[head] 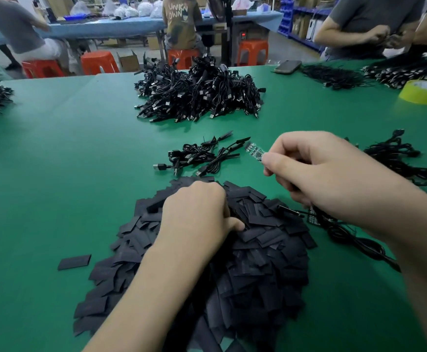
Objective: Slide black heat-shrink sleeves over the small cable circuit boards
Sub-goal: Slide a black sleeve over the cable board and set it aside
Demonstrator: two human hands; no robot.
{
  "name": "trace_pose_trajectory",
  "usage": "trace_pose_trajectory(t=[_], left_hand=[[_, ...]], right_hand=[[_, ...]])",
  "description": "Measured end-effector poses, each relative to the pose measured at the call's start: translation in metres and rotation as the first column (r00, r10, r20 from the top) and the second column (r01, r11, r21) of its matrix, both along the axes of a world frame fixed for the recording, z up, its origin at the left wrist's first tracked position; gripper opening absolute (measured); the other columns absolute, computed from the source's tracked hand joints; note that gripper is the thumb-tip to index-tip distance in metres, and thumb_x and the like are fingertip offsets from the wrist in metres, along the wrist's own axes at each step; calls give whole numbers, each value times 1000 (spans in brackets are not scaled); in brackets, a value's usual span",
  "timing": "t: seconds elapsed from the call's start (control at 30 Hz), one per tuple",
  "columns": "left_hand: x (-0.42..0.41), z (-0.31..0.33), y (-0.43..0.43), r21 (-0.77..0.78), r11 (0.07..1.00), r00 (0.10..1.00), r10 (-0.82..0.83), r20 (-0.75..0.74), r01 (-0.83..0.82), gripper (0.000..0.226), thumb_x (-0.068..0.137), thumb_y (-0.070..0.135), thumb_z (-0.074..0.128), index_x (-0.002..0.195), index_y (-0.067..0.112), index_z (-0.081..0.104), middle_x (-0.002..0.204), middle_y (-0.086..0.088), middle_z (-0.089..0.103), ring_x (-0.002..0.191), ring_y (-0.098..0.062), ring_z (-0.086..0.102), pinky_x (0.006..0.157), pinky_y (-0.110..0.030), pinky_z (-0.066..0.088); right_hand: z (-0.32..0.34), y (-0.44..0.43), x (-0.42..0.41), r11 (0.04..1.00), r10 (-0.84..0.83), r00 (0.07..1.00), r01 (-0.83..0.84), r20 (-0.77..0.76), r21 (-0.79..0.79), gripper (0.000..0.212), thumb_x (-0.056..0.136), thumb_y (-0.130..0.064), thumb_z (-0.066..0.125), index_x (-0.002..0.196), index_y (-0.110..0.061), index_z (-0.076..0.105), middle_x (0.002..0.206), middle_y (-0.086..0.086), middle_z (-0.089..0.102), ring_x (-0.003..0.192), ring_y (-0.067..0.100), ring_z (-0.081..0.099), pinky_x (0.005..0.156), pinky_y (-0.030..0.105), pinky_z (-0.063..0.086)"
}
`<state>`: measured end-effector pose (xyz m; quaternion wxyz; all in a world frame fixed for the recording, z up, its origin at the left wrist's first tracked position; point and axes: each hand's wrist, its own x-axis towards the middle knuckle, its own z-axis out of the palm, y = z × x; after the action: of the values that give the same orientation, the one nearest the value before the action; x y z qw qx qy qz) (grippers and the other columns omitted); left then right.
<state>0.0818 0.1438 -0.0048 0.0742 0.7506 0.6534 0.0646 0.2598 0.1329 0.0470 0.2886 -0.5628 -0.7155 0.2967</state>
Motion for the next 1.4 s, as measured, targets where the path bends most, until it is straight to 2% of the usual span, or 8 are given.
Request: trace_pose_trajectory(t=[0.3,0.43,0.5,0.63,0.83,1.0,1.3,1.4], left_hand=[[0,-1,0,19,999,999,-34,33,33,23,79,54,80,81,32,75,88,5,72,87,-24,67,67,-29,47],[-27,21,4,-81,991,957,-83,278,110,27,80,46,83,69,26,69,64,9,69,61,-4,63,61,-22,50],[-40,36,2,-64,982,880,-131,457,180,23,79,43,83,72,24,72,65,4,70,54,-1,57,55,-14,44],[-49,53,-5,-29,964,589,-139,796,265,25,75,39,79,79,14,74,69,-11,70,54,-7,55,50,-12,40],[-52,53,-6,-122,907,485,-99,869,402,28,85,40,75,90,12,76,89,-8,79,77,-13,75,65,-20,57],[-54,51,-6,-191,855,433,-44,900,483,28,85,44,67,92,21,82,90,-9,78,75,-13,73,63,-22,57],[-55,43,-2,-204,844,446,-45,894,496,29,85,35,70,90,9,80,78,-3,72,69,-8,65,57,-20,52],[-57,44,0,-132,887,457,-96,884,443,24,79,35,76,96,19,83,78,-2,75,71,-8,68,58,-20,54]], right_hand=[[2,-3,3,999,19,1000,-19,8,-44,32,95,-49,53,82,-22,64,64,-1,53,54,17,45,60,41,40],[1,-3,3,996,14,1000,-13,11,-86,38,90,-56,54,84,-21,67,56,-9,45,49,11,38,55,32,34],[0,-4,2,995,49,998,-47,32,-83,43,84,-62,57,86,-20,69,56,-10,45,47,8,37,52,27,32],[1,-6,-2,987,133,989,-137,-56,-78,38,84,-58,65,85,-20,71,57,-8,46,46,4,35,43,15,30],[6,-6,-2,984,151,988,-149,-21,94,24,86,-48,68,85,-24,71,64,-4,57,54,5,43,55,25,34],[12,-11,-6,949,174,982,-187,76,253,13,86,-43,70,79,-33,66,68,-14,59,58,4,49,55,13,35],[17,-14,-9,892,232,940,-309,252,329,13,83,-43,65,81,-30,67,67,-8,58,68,13,53,59,19,38],[17,-14,-5,933,223,965,-252,135,256,28,84,-59,60,86,-32,68,66,-4,55,58,6,48,54,15,37]])
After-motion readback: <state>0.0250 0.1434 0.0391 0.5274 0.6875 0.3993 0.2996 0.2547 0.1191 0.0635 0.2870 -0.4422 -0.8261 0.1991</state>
